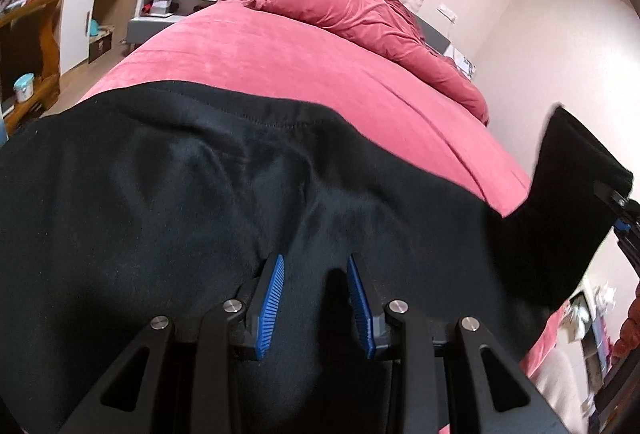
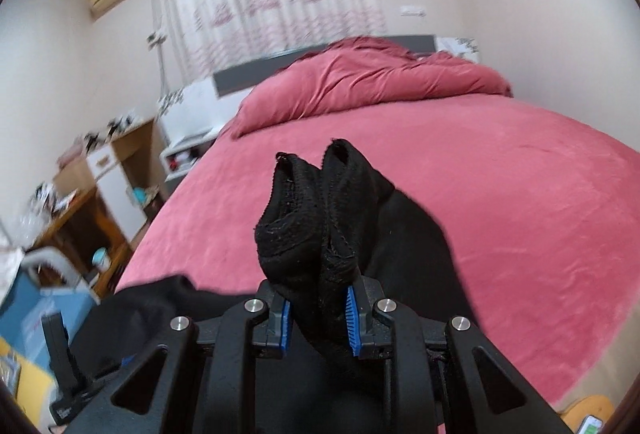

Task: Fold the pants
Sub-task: 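Grasp the black pants leg hems with the right tool and lift them, then fold the hems onto the waistband with the right tool while the left tool holds the waist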

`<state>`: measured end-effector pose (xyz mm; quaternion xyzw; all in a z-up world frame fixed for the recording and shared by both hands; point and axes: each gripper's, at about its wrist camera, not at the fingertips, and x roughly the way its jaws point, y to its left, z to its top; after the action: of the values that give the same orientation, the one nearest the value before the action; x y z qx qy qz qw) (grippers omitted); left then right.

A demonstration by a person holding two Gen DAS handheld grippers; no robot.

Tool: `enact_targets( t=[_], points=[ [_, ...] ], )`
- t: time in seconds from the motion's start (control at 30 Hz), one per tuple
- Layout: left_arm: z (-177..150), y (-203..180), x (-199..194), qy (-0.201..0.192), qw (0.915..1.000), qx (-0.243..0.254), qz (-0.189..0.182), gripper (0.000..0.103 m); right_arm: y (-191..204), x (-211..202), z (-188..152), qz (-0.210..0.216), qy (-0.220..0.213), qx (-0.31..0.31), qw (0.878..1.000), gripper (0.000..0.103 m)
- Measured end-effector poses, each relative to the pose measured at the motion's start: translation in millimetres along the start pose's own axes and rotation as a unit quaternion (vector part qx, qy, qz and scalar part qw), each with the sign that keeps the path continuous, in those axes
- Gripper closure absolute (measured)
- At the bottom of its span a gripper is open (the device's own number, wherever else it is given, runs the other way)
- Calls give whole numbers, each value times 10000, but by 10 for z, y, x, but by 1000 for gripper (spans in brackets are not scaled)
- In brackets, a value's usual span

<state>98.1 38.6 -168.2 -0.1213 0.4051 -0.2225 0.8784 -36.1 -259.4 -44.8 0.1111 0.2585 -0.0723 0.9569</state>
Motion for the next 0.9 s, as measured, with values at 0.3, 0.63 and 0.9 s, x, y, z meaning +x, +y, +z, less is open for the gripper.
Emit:
enact_targets(
  t=[0.3, 0.63, 0.9],
  points=[
    [-45, 23, 8, -61, 10000, 56, -10, 70, 346, 334, -454, 248, 649, -292, 9972, 82],
    [-118, -29, -16, -122, 9998, 116, 90, 70, 547, 695, -905, 403, 1290, -416, 9900, 81],
    [-149, -80, 0, -186, 9996, 186, 121, 70, 616, 782, -1051, 636, 1439, -628, 9855, 58]
  ],
)
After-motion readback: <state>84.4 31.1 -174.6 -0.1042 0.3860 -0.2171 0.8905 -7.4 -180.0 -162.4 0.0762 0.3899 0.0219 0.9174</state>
